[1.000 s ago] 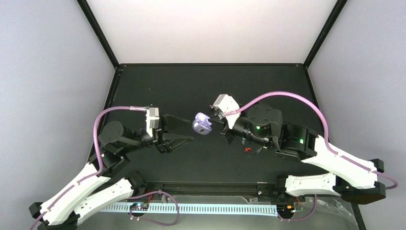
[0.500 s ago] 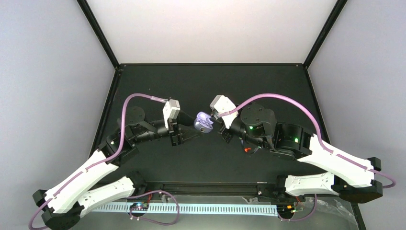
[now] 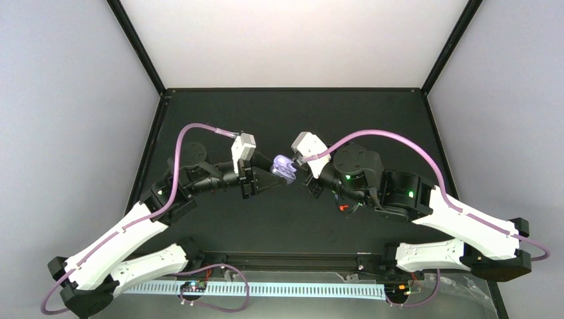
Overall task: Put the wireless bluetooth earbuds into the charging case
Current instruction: Move the earbud to the center of the board.
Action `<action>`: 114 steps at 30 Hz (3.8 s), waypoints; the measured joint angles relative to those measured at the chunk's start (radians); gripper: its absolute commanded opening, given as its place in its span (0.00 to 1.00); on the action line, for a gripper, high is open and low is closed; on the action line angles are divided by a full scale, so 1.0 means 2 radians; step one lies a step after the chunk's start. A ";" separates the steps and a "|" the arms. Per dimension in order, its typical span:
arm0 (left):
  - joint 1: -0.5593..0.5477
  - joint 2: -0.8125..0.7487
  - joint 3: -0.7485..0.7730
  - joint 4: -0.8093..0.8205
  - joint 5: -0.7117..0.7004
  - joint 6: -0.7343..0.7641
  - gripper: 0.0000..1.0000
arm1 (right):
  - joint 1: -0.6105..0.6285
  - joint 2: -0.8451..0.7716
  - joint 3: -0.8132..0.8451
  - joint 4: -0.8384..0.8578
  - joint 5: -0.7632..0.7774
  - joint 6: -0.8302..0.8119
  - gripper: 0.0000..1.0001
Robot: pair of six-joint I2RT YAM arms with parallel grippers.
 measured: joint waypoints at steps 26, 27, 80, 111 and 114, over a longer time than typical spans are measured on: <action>-0.008 0.014 0.001 0.003 0.011 -0.002 0.39 | 0.000 0.000 0.000 -0.001 0.001 0.000 0.01; -0.008 0.014 0.001 0.003 0.011 -0.002 0.40 | 0.000 0.000 0.000 -0.001 0.001 0.000 0.01; -0.009 -0.129 -0.148 0.152 0.023 -0.012 0.02 | -0.002 -0.054 0.000 0.038 -0.088 0.050 0.87; -0.009 -0.355 -0.277 0.261 0.025 -0.016 0.01 | -0.257 -0.063 -0.257 0.167 -0.060 0.215 0.85; -0.009 -0.362 -0.278 0.243 0.022 -0.010 0.02 | -0.299 -0.005 -0.260 0.178 -0.074 0.244 0.75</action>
